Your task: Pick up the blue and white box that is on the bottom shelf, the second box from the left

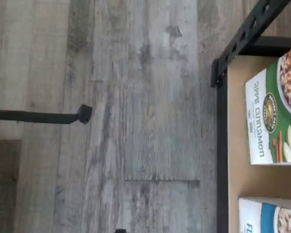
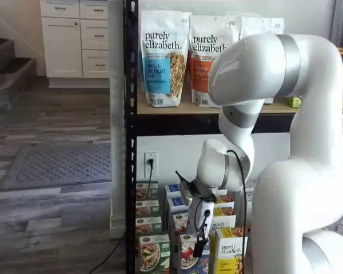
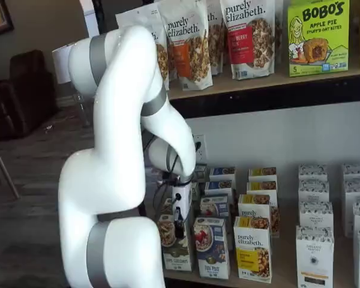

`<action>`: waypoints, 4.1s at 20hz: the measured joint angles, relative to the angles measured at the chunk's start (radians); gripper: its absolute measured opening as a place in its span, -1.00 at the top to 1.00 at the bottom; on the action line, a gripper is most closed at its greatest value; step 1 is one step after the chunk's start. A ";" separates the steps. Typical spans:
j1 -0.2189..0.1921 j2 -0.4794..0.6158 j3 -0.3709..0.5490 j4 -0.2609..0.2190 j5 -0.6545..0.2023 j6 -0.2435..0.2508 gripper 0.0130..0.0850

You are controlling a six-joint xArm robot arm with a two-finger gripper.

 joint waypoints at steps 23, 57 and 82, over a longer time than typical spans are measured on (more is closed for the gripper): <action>-0.046 0.236 -0.238 0.050 -0.016 -0.090 -1.00; -0.084 0.552 -0.642 -0.072 0.052 -0.004 -1.00; -0.090 0.606 -0.679 -0.135 0.052 0.041 -0.33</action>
